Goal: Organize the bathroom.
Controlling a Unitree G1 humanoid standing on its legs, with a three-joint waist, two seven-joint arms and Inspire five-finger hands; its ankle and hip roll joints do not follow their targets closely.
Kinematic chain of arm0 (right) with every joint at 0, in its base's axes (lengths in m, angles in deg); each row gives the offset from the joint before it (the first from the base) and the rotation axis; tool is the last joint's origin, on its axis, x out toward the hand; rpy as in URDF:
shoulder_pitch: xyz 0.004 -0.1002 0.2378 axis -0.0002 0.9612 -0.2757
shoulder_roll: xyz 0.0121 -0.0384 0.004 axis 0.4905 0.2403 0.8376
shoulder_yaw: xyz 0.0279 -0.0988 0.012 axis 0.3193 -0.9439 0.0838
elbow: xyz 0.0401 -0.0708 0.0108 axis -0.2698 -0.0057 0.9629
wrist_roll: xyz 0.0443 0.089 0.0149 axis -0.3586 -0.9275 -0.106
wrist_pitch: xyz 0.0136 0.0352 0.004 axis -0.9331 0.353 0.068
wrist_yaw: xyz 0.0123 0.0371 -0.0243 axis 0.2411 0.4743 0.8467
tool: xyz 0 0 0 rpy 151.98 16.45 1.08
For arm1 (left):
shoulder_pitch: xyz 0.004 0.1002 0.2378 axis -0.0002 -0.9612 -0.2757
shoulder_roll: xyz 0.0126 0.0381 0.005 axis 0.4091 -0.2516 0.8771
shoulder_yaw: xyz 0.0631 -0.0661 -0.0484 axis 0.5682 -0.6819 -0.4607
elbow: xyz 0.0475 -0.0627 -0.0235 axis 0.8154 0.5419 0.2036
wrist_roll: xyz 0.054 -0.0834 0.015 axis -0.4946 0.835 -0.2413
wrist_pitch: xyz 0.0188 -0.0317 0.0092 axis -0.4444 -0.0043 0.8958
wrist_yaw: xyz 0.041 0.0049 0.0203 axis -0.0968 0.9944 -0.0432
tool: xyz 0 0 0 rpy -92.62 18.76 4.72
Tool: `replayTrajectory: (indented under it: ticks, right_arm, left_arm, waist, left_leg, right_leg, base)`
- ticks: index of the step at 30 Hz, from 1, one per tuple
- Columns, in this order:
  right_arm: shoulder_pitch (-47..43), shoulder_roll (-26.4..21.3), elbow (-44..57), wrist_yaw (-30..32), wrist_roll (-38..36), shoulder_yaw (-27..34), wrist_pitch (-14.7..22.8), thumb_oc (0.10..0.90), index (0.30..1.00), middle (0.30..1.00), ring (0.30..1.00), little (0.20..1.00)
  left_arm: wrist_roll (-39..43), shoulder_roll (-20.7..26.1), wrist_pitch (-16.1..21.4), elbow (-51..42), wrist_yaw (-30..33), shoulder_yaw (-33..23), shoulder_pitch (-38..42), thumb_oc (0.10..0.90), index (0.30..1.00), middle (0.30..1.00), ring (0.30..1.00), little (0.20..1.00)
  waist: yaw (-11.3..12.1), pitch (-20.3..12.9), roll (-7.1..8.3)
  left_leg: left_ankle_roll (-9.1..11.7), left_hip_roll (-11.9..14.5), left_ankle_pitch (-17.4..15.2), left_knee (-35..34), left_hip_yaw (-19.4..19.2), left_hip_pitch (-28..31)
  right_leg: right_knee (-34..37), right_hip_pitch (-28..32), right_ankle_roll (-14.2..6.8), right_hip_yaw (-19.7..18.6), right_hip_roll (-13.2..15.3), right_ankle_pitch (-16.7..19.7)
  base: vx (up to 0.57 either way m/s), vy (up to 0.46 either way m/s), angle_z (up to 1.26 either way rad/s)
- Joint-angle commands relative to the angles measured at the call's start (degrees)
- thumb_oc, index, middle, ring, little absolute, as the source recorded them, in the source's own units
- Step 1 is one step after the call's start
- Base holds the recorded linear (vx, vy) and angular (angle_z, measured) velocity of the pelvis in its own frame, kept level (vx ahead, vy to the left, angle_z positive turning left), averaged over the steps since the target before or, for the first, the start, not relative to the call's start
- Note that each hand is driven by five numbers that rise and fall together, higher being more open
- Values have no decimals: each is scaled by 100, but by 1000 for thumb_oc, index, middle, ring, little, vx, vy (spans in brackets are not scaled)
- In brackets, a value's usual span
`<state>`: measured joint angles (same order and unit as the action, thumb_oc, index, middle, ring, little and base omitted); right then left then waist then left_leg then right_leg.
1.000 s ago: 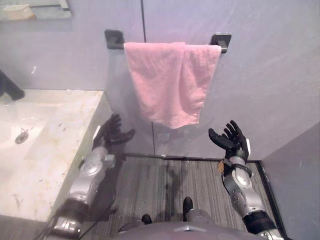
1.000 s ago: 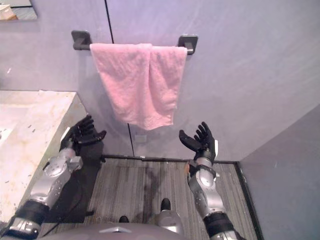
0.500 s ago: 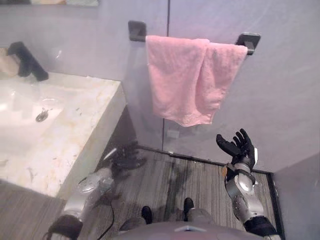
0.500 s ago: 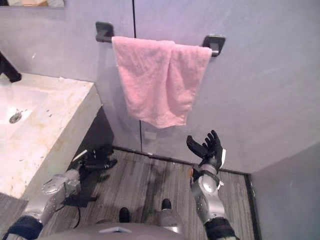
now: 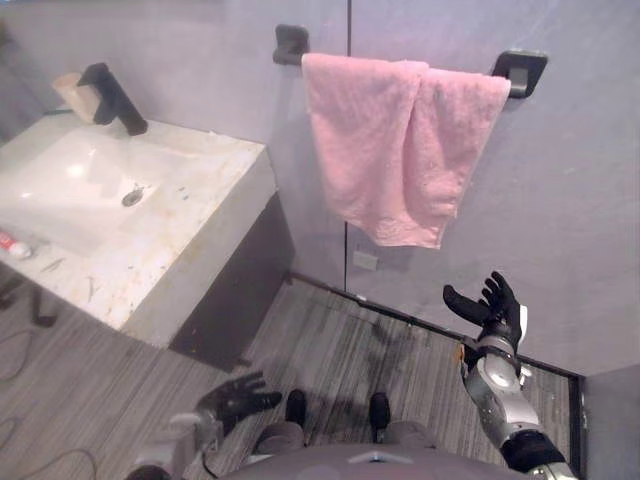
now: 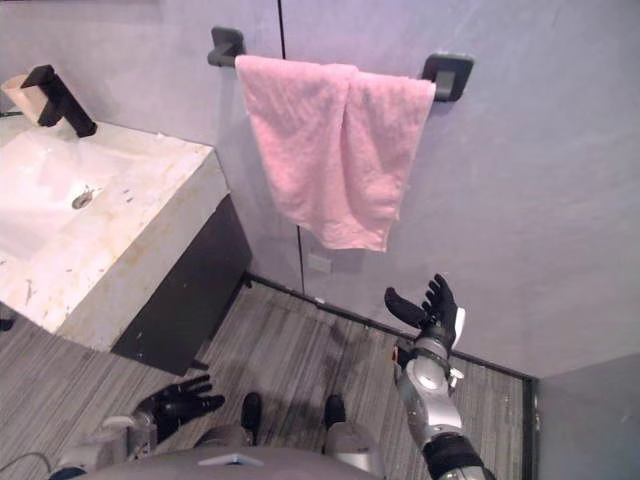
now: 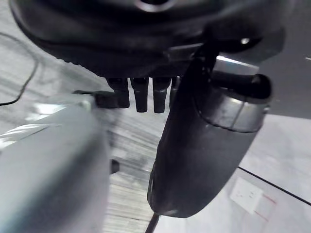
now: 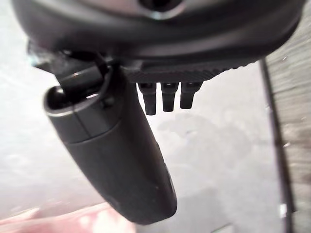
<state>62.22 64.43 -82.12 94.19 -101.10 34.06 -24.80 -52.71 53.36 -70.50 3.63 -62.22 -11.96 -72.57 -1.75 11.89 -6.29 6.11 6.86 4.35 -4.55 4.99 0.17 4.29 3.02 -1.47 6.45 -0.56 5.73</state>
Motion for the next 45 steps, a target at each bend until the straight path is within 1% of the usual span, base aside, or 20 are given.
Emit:
replayTrajectory:
  ticks: [1,2,4,8,10,12,15,17,20,23,27,32,35,37,38,40,41,43,44,45]
  right_arm:
    - [-237,-175,166,-164,370,212,294,800,900,900,900,900]
    - [-270,-139,-353,-291,291,170,316,800,900,900,900,900]
    - [-299,-84,-834,-506,373,136,159,800,900,900,900,900]
    - [-359,-5,-1663,-842,283,140,79,800,900,900,900,900]
    - [-355,33,-1936,-903,330,144,-65,800,900,900,900,900]
    - [-335,31,-2261,-989,397,146,-154,800,900,900,900,900]
    - [-336,20,-2388,-1007,427,150,-211,800,900,900,900,900]
    - [-380,-23,-2967,-1196,661,182,-475,800,900,900,900,900]
    - [-387,-63,-3230,-1251,501,179,-639,800,900,900,900,900]
    - [-422,-107,-3342,-1348,361,204,-845,800,900,900,900,900]
    - [-509,-121,-3440,-1649,199,218,-819,800,900,900,900,900]
    - [-602,13,-3499,-1770,288,104,-798,800,900,900,900,900]
    - [-596,91,-3482,-1953,683,-10,-843,800,900,900,900,900]
    - [-554,114,-3464,-2023,926,-70,-886,800,900,900,900,900]
    - [-502,123,-3439,-2062,981,-108,-913,800,900,900,900,900]
    - [-458,142,-3383,-2078,950,-126,-1021,800,900,900,900,900]
    - [-425,163,-3335,-2083,924,-158,-1077,800,900,900,900,900]
    - [-422,174,-3315,-2105,926,-195,-1117,800,900,900,900,900]
    - [-483,200,-3301,-2211,1217,-321,-1258,800,900,900,900,900]
    - [-498,204,-3311,-2253,1274,-351,-1283,800,900,900,900,900]
  left_arm:
    - [-123,149,237,-27,-336,-48,312,800,900,900,900,900]
    - [-193,40,281,347,-303,-79,234,800,900,900,900,900]
    - [-311,-49,346,744,-235,-157,158,800,900,900,900,900]
    - [-367,-144,503,1452,-125,-253,85,800,900,900,900,900]
    - [-405,-156,494,1642,-48,-317,89,800,900,900,900,900]
    - [-501,-157,505,1769,10,-333,144,800,900,900,900,900]
    - [-490,-178,471,1799,73,-329,195,800,900,900,900,900]
    - [-550,-184,491,1877,260,-282,365,800,900,900,900,900]
    - [-687,-143,500,1816,365,-236,465,800,900,900,900,900]
    - [-955,-106,529,1710,512,-171,530,800,900,900,900,900]
    - [-1002,-105,645,1678,785,-100,546,800,900,900,900,900]
    - [-1103,-55,781,1720,1057,-72,519,800,900,900,900,900]
    - [-1371,13,958,1741,1272,55,598,800,900,900,900,900]
    - [-1513,54,983,1724,1354,157,697,800,900,900,900,900]
    - [-1636,98,974,1683,1380,268,784,800,900,900,900,900]
    - [-1667,178,920,1597,1347,337,890,800,900,900,900,900]
    - [-1645,223,853,1524,1317,345,968,800,900,900,900,900]
    - [-1623,242,796,1484,1305,355,1031,800,900,900,900,900]
    - [-1394,249,642,1411,1326,392,1159,800,900,900,900,900]
    - [-1357,244,620,1413,1339,396,1174,800,900,900,900,900]
  waist:
    - [35,21,361]
    - [79,33,417]
    - [97,-10,478]
    - [78,-15,479]
    - [34,-21,460]
    - [-52,-60,406]
    - [-98,-80,376]
    - [-170,-174,264]
    - [-190,-220,202]
    - [-199,-221,182]
    - [-180,-201,167]
    - [-137,-192,235]
    - [-186,-174,301]
    - [-276,-160,299]
    - [-373,-129,268]
    - [-451,-77,213]
    - [-488,-51,176]
    - [-501,-39,179]
    - [-474,-16,278]
    - [-463,-10,310]
  left_leg:
    - [-267,-730,-379,922,-399,-499]
    - [-372,-915,-653,1292,-397,-490]
    - [-488,-1116,-927,1579,-402,-462]
    - [-558,-1218,-1247,1980,-596,-340]
    - [-533,-1124,-1228,2105,-768,-302]
    - [-468,-917,-1118,1911,-983,-121]
    - [-421,-792,-1064,1761,-1109,-23]
    - [-206,-335,-773,1096,-1482,366]
    - [-79,-127,-520,873,-1542,459]
    - [-23,-31,-459,831,-1584,542]
    - [-136,-228,-720,542,-1553,612]
    - [-290,-418,-751,237,-1343,651]
    - [-479,-676,-795,34,-1214,694]
    - [-571,-769,-766,-26,-1142,672]
    - [-627,-793,-719,-45,-1018,631]
    - [-685,-770,-645,-45,-895,577]
    - [-708,-724,-567,-45,-857,549]
    - [-723,-717,-537,-45,-848,544]
    - [-771,-789,-578,49,-875,480]
    - [-777,-811,-598,66,-888,480]
  right_leg:
    - [-563,302,-102,-73,14,-1172]
    - [-519,274,-119,-40,103,-1078]
    - [-475,175,-158,-23,177,-983]
    - [-426,64,-202,107,279,-919]
    - [-397,35,-192,179,325,-917]
    - [-280,-13,-201,328,357,-857]
    - [-191,1,-215,448,387,-814]
    - [-141,34,-258,853,507,-770]
    - [-228,-12,-298,998,584,-751]
    - [-262,-51,-358,1106,715,-664]
    - [-312,-175,-547,1059,920,-502]
    - [-332,-313,-741,818,1027,-350]
    - [-470,-589,-931,573,1182,-161]
    - [-640,-726,-919,309,1131,-163]
    - [-898,-846,-870,27,987,-249]
    - [-1412,-938,-802,-203,738,-455]
    - [-1613,-920,-733,-273,529,-682]
    - [-1655,-865,-679,-290,398,-823]
    - [-1480,-664,-533,-274,92,-1015]
    - [-1407,-615,-516,-253,66,-1010]
  base:
    - [-221,-72,44]
    - [-202,-55,30]
    - [-208,-47,21]
    - [-192,-17,19]
    - [-191,40,66]
    - [-161,68,121]
    - [-72,67,82]
    - [-133,236,101]
    - [-136,234,148]
    - [-115,246,131]
    - [-94,288,58]
    - [-43,248,9]
    - [-75,383,-1]
    - [-85,256,4]
    - [-94,217,18]
    - [-74,142,68]
    - [-50,99,81]
    - [-37,93,52]
    - [-32,79,41]
    - [-28,64,28]
